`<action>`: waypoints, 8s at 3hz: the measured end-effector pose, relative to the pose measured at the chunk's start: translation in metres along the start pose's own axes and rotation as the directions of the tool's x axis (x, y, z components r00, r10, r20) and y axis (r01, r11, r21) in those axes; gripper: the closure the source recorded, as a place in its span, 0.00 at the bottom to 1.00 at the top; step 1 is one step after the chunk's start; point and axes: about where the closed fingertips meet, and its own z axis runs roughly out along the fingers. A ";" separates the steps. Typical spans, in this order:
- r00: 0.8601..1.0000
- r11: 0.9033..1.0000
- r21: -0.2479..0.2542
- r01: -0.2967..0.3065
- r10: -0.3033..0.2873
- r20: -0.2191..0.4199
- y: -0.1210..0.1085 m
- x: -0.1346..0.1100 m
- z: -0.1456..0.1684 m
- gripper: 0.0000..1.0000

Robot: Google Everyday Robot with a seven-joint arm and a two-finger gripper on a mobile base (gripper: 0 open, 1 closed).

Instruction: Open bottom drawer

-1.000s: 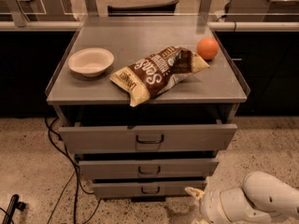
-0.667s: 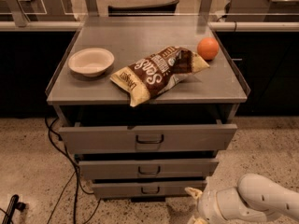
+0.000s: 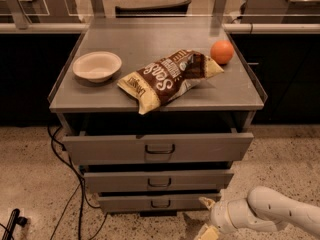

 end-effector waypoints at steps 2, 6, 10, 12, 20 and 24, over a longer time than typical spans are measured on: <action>1.000 1.000 -0.022 -0.003 0.004 0.028 -0.002 0.008 0.024 0.00; 0.998 0.991 0.133 0.014 -0.022 0.062 -0.093 0.084 0.130 0.00; 0.979 0.938 0.339 0.076 -0.135 0.153 -0.148 0.070 0.126 0.00; 0.983 0.918 0.377 0.123 -0.165 0.083 -0.202 0.080 0.140 0.00; 0.993 0.963 0.242 0.114 -0.106 -0.048 -0.141 0.120 0.161 0.18; 0.993 0.964 0.242 0.114 -0.106 -0.048 -0.140 0.120 0.161 1.00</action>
Offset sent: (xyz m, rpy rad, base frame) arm 0.0022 0.0312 -0.0598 0.0954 0.0172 0.0116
